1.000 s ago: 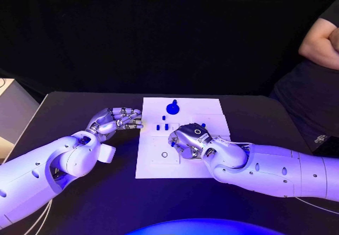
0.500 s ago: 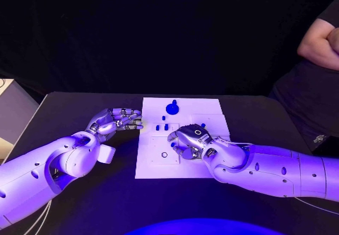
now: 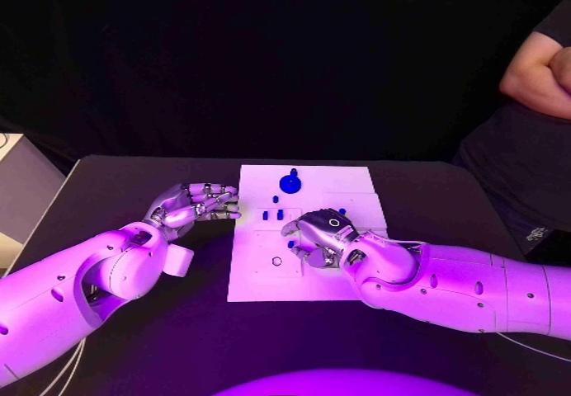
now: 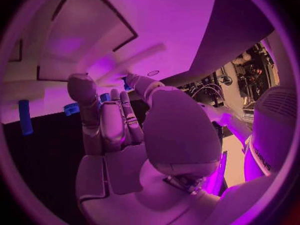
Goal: Assemble the parts on the task board
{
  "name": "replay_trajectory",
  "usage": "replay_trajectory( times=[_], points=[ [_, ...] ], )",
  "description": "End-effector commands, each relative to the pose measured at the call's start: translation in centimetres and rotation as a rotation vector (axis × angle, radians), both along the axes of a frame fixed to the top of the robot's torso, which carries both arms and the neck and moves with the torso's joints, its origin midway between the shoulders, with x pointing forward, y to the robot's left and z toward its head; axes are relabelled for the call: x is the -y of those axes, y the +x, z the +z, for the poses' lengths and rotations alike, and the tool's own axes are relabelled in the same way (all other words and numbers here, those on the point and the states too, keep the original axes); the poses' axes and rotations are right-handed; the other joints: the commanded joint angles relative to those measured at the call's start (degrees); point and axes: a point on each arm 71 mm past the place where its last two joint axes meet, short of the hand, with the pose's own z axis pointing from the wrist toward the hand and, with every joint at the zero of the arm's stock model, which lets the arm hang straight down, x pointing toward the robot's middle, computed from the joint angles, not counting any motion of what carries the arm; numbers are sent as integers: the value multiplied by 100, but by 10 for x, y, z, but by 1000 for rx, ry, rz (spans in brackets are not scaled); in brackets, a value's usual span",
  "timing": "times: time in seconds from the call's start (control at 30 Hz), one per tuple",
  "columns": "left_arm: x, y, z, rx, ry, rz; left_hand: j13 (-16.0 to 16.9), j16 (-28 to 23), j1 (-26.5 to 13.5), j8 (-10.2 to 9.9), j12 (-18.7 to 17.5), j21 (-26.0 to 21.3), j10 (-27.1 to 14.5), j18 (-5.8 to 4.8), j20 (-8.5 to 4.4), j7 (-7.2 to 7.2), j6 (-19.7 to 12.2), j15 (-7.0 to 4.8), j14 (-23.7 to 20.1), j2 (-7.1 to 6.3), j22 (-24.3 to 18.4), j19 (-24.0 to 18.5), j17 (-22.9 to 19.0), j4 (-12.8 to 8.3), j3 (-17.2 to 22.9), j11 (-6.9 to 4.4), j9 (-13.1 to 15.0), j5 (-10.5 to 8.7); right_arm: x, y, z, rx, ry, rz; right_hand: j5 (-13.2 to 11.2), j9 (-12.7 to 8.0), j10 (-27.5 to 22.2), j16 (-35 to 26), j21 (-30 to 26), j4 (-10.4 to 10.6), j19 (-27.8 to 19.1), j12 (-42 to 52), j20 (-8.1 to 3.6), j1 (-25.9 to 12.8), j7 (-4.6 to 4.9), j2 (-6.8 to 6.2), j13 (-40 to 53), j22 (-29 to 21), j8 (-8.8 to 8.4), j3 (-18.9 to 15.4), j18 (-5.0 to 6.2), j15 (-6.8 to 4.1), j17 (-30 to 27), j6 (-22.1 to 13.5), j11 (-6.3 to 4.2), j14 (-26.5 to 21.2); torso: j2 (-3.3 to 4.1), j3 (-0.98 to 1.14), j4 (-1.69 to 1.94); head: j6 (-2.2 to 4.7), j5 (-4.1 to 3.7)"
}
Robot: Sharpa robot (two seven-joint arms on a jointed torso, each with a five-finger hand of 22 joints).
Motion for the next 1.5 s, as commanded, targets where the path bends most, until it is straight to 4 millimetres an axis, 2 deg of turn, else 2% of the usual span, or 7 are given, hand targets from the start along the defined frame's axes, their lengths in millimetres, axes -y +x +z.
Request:
replay_trajectory(
  times=[0.03,0.17,0.4,0.53,0.77,1.33,1.5],
  points=[
    [2,-1,0,-3,-11,-20,7,-39,-12,24,23,-35,-30,65,1,123,-45,-2,-33,35,-5,25,7,10,-37,-4,-5,-20,5,-2,4,6,55,-9,60,-18,104,69,112,32,28,136,-1,59,24,9,19,87,-30,15,23,14,47,9,-24,79,0,1,-1,14,1],
    [1,-1,0,-4,-10,-19,7,-42,-13,25,25,-37,-37,65,3,124,-51,0,-37,33,-11,24,8,13,-43,-2,-8,-20,20,1,15,-33,140,-45,110,-53,419,31,39,88,32,382,-6,46,60,-46,12,29,-49,282,29,19,-71,100,-19,60,-3,1,-7,21,-8],
    [1,0,-1,-2,-9,-17,7,-42,-13,25,25,-37,-37,65,3,124,-51,0,-37,33,-11,24,8,13,-43,-2,-8,-20,55,22,42,-117,190,-118,181,-60,452,108,154,95,64,417,-7,24,79,-96,-13,141,-45,411,7,17,10,159,-9,80,-5,0,-7,48,-53],
    [1,0,-1,-2,-9,-16,7,-42,-13,25,25,-37,-37,65,3,124,-51,0,-37,33,-11,24,8,13,-43,-2,-8,-20,74,34,56,-154,155,-108,469,-72,486,319,506,91,194,443,-30,-7,35,-138,-26,454,-68,515,-49,-2,252,155,-39,146,-3,-2,-21,75,-70],
    [3,0,-1,0,-13,-22,7,-42,-13,25,25,-37,-37,65,3,124,-51,0,-37,33,-11,24,8,13,-43,-2,-8,-20,101,50,60,-156,-6,-122,534,-62,481,402,613,99,235,445,-42,-59,19,-192,-25,551,-51,476,-67,-13,335,191,-51,169,-4,-2,-20,95,-70],
    [4,0,-2,-2,-11,-23,7,-42,-13,25,25,-37,-37,65,3,124,-51,0,-37,33,-11,24,8,13,-43,-2,-8,-20,98,54,47,-137,-196,-115,343,-52,407,398,548,158,218,435,-46,-162,-13,-257,-26,504,-24,176,-59,-25,267,262,-76,139,-4,-11,-6,65,-78],
    [4,1,-2,-2,-11,-22,7,-42,-13,25,25,-37,-37,65,3,124,-51,0,-37,33,-11,24,8,13,-43,-2,-8,-20,94,54,44,-137,-201,-114,328,-44,434,417,557,154,223,458,-48,-88,-33,-176,-22,518,3,181,-61,-30,279,330,-84,140,-6,-8,-6,59,-75]
  ],
)
